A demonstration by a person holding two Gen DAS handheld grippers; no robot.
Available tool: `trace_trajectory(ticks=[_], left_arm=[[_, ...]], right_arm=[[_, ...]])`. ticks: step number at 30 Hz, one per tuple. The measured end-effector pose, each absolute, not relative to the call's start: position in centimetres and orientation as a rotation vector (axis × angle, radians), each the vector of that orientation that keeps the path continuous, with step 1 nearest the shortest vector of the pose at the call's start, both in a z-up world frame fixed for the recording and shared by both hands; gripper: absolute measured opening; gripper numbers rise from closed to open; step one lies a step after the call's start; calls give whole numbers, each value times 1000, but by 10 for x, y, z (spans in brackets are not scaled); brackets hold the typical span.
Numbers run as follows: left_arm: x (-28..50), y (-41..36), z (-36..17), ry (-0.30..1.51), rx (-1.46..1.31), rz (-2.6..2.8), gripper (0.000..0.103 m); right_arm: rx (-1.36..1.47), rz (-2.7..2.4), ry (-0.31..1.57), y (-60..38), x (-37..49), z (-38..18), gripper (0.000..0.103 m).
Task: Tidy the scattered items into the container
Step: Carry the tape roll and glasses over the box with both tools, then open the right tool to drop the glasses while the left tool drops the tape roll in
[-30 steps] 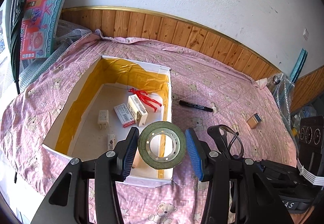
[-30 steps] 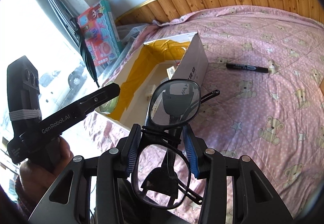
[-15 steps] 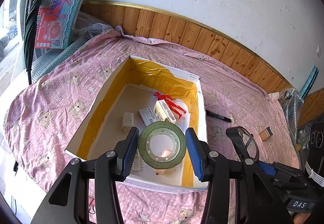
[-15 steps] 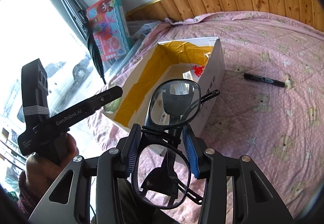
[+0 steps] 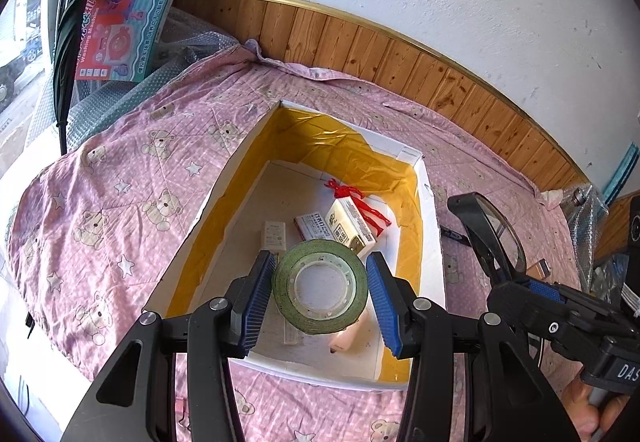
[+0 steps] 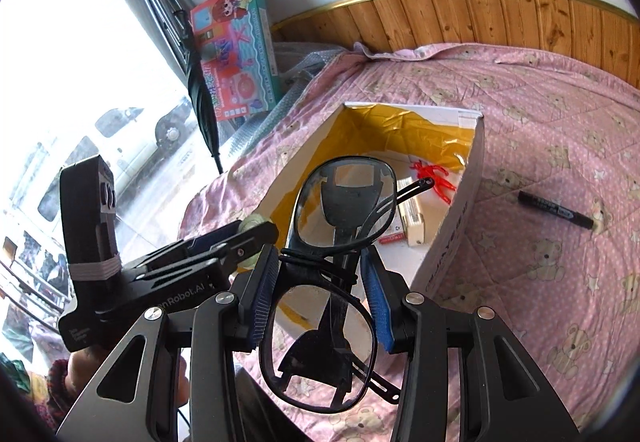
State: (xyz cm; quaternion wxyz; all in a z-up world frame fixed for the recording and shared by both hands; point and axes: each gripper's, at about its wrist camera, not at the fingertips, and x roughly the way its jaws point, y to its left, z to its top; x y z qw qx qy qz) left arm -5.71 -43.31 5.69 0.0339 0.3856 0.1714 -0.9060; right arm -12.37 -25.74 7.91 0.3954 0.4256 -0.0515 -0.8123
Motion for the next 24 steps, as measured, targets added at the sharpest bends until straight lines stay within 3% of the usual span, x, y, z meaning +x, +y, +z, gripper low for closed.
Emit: trace_trajectory(ticks=[24], left_arm=[[-84, -420, 32, 544, 1323, -2804, 49]], right_arm=[[1098, -2095, 109, -342, -228, 76, 45]])
